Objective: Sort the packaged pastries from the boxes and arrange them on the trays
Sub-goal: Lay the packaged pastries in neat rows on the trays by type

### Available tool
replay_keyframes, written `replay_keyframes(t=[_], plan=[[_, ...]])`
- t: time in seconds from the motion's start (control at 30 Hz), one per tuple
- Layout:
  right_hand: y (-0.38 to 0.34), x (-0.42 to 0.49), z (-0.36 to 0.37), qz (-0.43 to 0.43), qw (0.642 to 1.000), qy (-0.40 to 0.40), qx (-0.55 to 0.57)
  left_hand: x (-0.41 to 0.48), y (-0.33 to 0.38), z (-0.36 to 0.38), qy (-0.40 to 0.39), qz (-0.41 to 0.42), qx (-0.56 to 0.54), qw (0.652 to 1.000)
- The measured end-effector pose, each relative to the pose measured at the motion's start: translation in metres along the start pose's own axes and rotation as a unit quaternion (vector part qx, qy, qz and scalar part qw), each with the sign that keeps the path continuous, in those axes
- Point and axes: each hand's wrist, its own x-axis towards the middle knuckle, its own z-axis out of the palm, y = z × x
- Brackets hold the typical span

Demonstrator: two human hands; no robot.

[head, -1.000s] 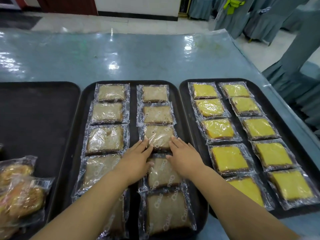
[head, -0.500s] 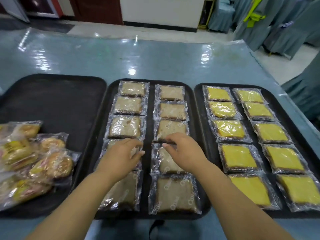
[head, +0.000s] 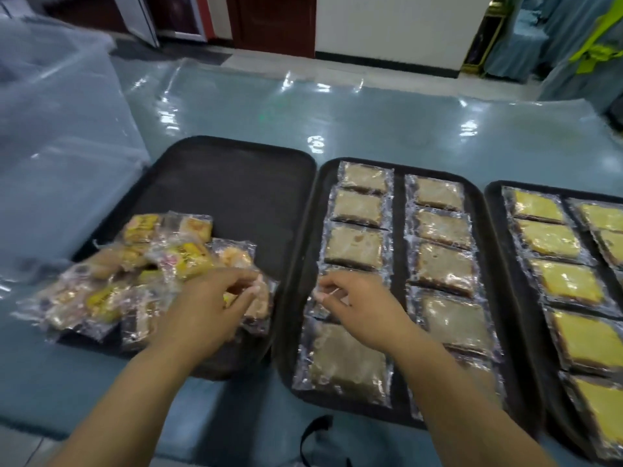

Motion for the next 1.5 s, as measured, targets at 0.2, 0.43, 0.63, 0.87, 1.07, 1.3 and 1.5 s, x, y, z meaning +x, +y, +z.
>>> replay_keyframes(t=[0.2,0.43,0.63,0.87,1.07,1.3,1.5], plan=[[-0.054,0.031,0.051,0.07,0.998,0.005,0.003,0.022,-0.067,-0.055,-0.011,0.048,0.056,0.997],[-0.092,0.054,0.096,0.205,0.978,0.001,-0.032,0.053,-0.117,-0.074,-0.077,0.029,0.138,0.987],[-0.107,0.061,0.117,0.26,0.963,-0.029,-0.062,0.065,-0.126,-0.073,-0.196,-0.028,0.132,0.971],[-0.107,0.069,0.105,0.261,0.964,0.039,0.023,0.069,-0.125,-0.075,-0.181,-0.076,0.067,0.978],[-0.102,0.09,0.079,0.22,0.964,0.122,0.089,0.08,-0.12,-0.079,-0.107,-0.051,-0.012,0.993],[-0.092,0.135,0.052,0.189,0.958,0.172,0.13,0.117,-0.107,-0.084,-0.021,-0.088,-0.115,0.989],[-0.083,0.176,0.038,0.193,0.954,0.179,0.145,0.166,-0.112,-0.083,-0.046,-0.081,-0.139,0.986]])
